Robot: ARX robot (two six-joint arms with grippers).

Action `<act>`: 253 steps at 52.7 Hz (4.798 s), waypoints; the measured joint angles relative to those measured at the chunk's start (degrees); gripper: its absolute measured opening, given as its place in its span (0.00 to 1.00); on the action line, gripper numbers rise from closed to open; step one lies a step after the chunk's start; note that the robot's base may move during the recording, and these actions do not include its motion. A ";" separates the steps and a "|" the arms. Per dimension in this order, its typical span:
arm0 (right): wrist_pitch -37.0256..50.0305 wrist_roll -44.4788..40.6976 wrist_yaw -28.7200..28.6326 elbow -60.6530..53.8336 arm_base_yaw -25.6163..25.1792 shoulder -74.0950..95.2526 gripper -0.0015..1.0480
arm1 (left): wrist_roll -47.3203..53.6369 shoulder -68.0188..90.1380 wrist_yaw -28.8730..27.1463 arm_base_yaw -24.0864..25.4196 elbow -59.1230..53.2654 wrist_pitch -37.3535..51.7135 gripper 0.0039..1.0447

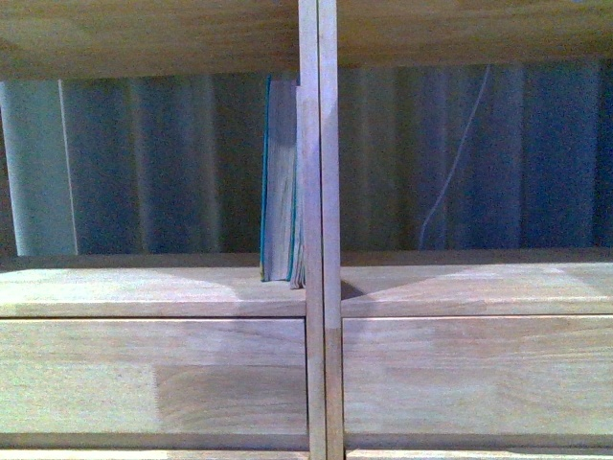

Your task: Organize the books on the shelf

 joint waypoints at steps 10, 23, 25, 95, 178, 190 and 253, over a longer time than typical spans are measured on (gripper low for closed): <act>4.24 -5.16 -0.90 0.02 0.26 1.97 0.07 | -6.38 12.48 1.49 -3.39 11.72 -0.15 0.94; 10.60 -11.52 -1.90 0.68 2.51 6.78 0.07 | -18.86 24.52 7.61 -9.03 23.69 3.58 0.94; 11.69 -12.57 -1.95 1.57 3.10 8.31 0.07 | -21.57 26.25 9.11 -10.32 25.38 6.08 0.94; 29.38 -9.79 -13.44 6.67 15.02 24.26 0.07 | -48.39 37.40 21.20 -17.90 35.67 34.32 0.82; 28.70 -5.40 -22.29 -0.15 -19.28 10.93 0.93 | 5.97 32.81 -12.33 -6.34 25.14 13.84 0.06; 33.31 -5.01 -25.11 -3.08 -22.05 7.61 0.93 | 13.86 46.21 -14.64 -9.20 41.79 11.23 0.06; 33.35 -5.01 -25.31 -3.17 -22.05 7.61 0.93 | 27.61 76.28 -21.31 -16.87 73.55 7.74 0.06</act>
